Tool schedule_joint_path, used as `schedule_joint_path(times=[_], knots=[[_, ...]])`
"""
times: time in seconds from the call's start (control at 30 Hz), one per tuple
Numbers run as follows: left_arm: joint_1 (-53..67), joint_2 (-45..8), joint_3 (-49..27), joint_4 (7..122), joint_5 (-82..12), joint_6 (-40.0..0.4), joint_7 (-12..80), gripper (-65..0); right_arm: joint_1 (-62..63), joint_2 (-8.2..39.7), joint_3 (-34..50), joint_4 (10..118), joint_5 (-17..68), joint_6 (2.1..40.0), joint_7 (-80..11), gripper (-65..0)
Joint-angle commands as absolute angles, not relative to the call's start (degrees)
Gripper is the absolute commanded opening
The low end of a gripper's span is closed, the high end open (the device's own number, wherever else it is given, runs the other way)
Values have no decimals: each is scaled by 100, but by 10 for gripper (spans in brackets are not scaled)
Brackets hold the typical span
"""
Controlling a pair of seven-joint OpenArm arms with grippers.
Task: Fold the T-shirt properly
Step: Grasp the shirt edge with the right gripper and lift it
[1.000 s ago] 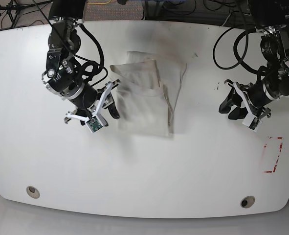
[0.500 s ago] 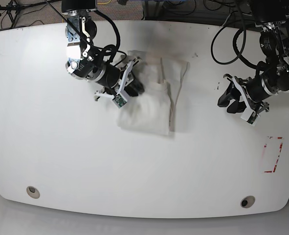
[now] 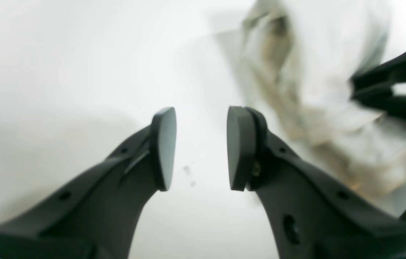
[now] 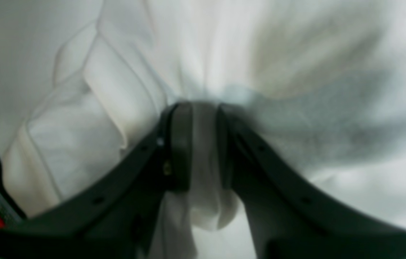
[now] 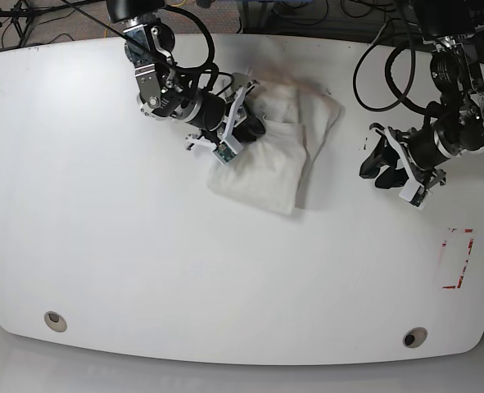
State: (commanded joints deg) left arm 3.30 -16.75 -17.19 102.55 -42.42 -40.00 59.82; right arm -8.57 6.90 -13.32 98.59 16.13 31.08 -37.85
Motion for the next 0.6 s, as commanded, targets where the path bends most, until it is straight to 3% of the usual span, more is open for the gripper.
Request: schedule_joint_path(times=[0.3, 0.6], knots=[[418, -1666, -1701, 10255, -4286, -4000, 6000, -431, -892, 690, -1323, 11424, 1613, 3108, -4673, -528], [1130, -1657, -716, 10501, -4295, -4000, 6000, -432, -426, 848, -1226, 11354, 1437, 3099, -4699, -531]])
